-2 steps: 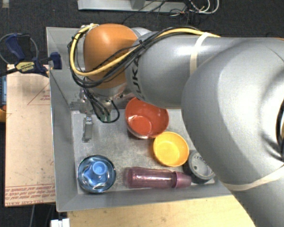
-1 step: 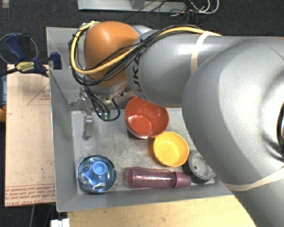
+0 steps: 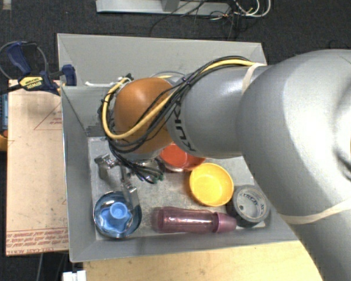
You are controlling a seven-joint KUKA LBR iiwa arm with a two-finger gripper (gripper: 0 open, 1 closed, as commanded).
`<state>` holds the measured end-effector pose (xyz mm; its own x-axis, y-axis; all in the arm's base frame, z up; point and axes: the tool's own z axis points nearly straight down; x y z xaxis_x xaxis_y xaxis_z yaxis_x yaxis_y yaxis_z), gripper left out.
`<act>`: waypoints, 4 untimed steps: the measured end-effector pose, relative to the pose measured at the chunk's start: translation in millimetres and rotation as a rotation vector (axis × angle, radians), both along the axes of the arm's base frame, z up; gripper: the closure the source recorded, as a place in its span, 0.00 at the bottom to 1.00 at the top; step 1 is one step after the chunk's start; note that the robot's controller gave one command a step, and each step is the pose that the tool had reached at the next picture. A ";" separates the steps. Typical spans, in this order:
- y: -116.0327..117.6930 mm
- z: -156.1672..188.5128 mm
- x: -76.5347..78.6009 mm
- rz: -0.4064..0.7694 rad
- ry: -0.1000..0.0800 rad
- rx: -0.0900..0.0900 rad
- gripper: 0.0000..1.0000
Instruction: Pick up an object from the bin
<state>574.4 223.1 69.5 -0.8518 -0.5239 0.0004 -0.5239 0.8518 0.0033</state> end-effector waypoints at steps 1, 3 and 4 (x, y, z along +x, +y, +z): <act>11.6 46.0 -27.4 0.138 -0.008 0.002 0.00; 2.9 6.2 -74.1 0.409 -0.035 0.005 0.00; 22.6 11.3 -75.1 0.391 -0.047 0.001 1.00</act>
Offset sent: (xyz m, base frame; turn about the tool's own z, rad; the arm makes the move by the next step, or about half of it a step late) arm -0.0526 -0.0309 0.0305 0.0338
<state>499.3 245.7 80.8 -0.5868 -0.8090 -0.0342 -0.8086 0.5877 -0.0275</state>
